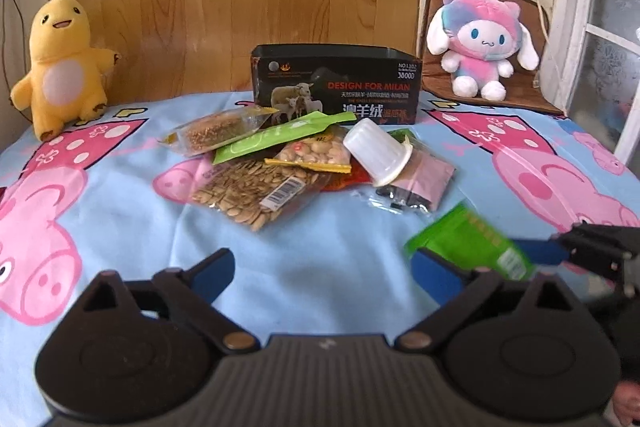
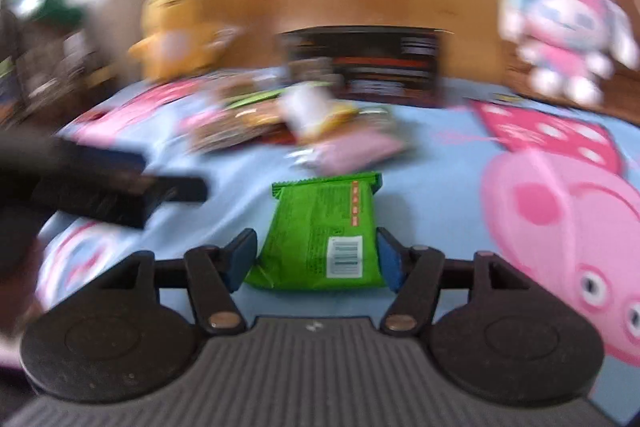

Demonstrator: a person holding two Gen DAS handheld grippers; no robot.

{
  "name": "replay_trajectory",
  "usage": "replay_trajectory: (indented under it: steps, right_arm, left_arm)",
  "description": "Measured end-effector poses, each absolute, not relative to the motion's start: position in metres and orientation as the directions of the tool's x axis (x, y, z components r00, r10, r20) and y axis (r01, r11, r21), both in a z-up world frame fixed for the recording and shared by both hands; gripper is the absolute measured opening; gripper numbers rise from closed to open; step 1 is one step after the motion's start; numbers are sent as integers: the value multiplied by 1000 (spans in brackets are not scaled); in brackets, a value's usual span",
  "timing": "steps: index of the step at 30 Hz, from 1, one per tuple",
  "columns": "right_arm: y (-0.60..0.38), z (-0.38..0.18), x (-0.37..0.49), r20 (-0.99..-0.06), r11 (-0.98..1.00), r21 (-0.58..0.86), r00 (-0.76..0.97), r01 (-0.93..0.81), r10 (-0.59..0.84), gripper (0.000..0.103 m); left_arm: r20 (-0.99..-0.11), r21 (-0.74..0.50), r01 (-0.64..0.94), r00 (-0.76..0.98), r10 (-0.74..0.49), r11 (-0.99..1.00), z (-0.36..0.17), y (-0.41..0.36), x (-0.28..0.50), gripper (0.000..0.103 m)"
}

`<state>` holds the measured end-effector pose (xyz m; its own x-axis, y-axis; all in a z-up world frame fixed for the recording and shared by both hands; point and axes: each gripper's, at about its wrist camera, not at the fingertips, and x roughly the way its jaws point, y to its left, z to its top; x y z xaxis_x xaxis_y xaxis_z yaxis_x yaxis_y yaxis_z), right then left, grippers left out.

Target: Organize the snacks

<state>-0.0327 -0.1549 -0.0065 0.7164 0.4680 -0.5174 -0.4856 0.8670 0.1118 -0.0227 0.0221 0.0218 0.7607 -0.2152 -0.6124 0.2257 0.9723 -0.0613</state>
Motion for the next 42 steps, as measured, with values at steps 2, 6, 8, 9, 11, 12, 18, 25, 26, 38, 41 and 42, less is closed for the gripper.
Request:
replay_trajectory:
  steps: [2, 6, 8, 9, 11, 12, 18, 25, 26, 38, 41, 42]
  right_arm:
    - [-144, -5, -37, -516, 834, 83, 692, -545, 504, 66]
    - [-125, -3, -38, -506, 838, -48, 736, -544, 449, 74]
    - [-125, -2, -37, -496, 860, -77, 768, -505, 406, 85]
    - [-129, -1, -37, -490, 875, -73, 781, -478, 386, 88]
    - [-139, 1, -37, -481, 904, -51, 803, -425, 351, 88]
    - [-145, 1, -40, -474, 916, -39, 814, -400, 336, 87]
    - [-160, 1, -58, -463, 938, 32, 826, -346, 320, 80]
    - [-150, -7, -54, -497, 921, 93, 784, -377, 371, 65]
    - [-149, -8, -55, -504, 921, 100, 779, -376, 373, 64]
    - [-144, -14, -58, -492, 931, 48, 802, -362, 337, 48]
    - [-142, -14, -60, -484, 934, 39, 811, -356, 329, 45]
    - [-142, -14, -60, -481, 934, 40, 812, -354, 329, 43]
  left_arm:
    - [-613, -103, 241, 748, -253, 965, 25, 33, -24, 99]
    - [-584, -194, 267, 741, -330, 944, 31, 53, -29, 99]
    - [-588, -255, 272, 718, -372, 928, 33, 61, -26, 97]
    - [-593, -278, 272, 705, -388, 921, 33, 64, -24, 94]
    - [-599, -299, 276, 691, -405, 913, 33, 66, -21, 90]
    - [-601, -303, 281, 686, -411, 911, 33, 66, -20, 89]
    - [-600, -337, 326, 649, -469, 883, 32, 61, -13, 86]
    - [-625, -355, 352, 600, -500, 866, 29, 43, 0, 72]
    - [-630, -356, 361, 589, -506, 862, 28, 39, 2, 71]
    - [-660, -313, 432, 541, -521, 846, 9, -7, -1, 53]
    - [-659, -292, 434, 555, -508, 852, 10, -9, -7, 50]
    - [-658, -293, 430, 557, -506, 854, 12, -7, -9, 47]
